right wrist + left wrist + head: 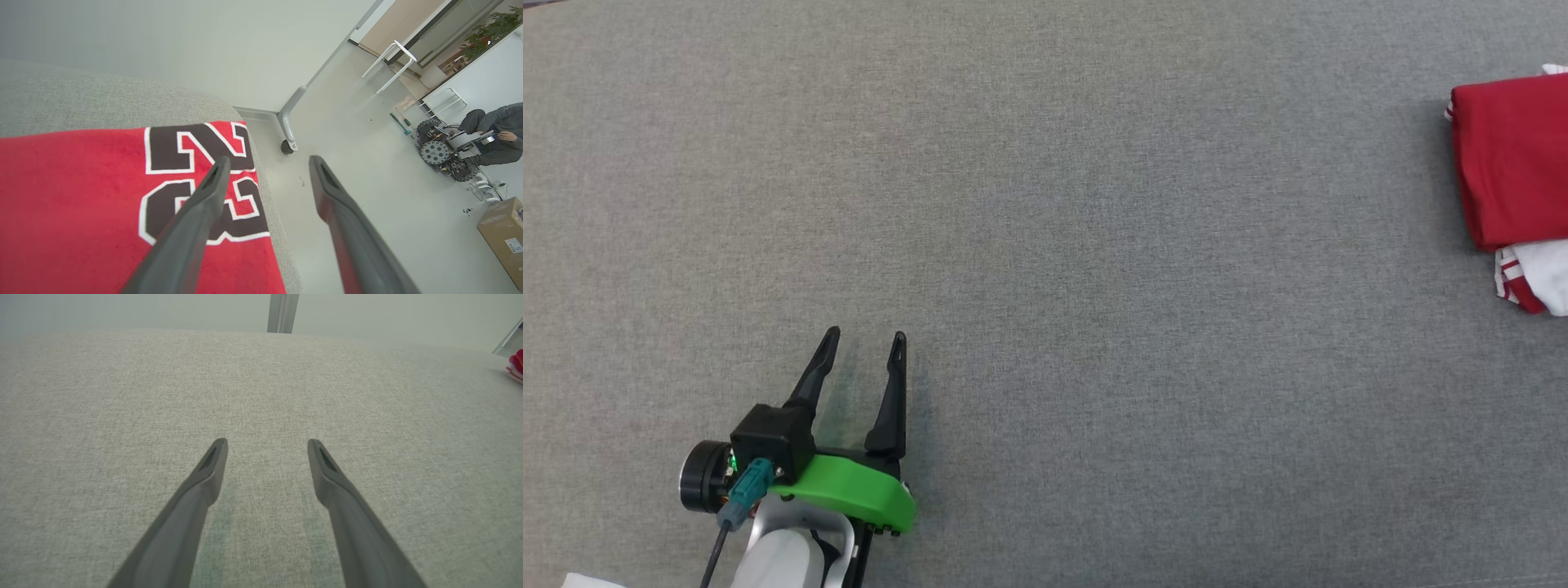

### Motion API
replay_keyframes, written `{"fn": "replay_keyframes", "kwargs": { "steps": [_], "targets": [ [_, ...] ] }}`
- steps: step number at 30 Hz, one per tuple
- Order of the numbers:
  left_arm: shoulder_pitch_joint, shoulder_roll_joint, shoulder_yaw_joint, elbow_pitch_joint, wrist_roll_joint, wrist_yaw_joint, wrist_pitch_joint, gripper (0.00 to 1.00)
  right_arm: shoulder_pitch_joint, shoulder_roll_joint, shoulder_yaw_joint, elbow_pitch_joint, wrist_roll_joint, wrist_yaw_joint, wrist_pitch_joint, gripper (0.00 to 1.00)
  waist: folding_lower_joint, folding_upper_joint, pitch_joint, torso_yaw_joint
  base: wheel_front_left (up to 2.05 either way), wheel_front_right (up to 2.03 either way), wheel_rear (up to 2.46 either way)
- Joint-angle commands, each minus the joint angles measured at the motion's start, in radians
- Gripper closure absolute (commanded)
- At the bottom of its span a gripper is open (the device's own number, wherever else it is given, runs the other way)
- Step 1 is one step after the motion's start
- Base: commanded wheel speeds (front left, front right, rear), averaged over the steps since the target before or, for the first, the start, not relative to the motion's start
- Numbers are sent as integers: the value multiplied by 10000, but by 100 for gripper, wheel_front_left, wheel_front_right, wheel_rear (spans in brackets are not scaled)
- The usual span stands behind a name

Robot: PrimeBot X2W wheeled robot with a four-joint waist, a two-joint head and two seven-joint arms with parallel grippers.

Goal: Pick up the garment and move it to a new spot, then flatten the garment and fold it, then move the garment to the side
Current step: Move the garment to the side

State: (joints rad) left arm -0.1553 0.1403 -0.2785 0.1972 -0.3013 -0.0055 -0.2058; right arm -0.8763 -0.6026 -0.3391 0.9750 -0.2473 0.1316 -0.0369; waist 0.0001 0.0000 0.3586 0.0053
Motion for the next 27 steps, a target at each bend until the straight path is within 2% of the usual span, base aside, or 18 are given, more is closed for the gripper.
{"fn": "replay_keyframes", "kwargs": {
  "steps": [1,7,12,18,21,27],
  "targets": [
    [-19,87,-6,-69,39,55,25,0,-61,153,-171,65,-216,-21,-159,0,-1,0,-36,-66,0,0,0],
    [59,113,-37,-149,-40,119,98,0,-185,731,-626,144,-950,-21,-691,0,-1,0,-227,-308,0,0,0],
    [145,5,38,-128,-282,120,15,0,-345,1411,-431,318,-795,-21,-1296,0,-1,0,-587,-526,0,0,0],
    [-27,-174,440,55,-781,176,-203,0,-414,2435,652,589,-151,-21,-1936,0,-1,0,-1278,-706,0,0,0],
    [-99,-194,717,322,-862,392,-332,0,-157,3015,1344,513,358,-21,-2158,0,-1,0,-1695,-727,0,0,0],
    [42,-348,1125,917,-1072,553,-518,0,901,3999,2394,-487,1933,-21,-2292,0,-1,0,-2480,-651,0,0,0]
  ]
}}
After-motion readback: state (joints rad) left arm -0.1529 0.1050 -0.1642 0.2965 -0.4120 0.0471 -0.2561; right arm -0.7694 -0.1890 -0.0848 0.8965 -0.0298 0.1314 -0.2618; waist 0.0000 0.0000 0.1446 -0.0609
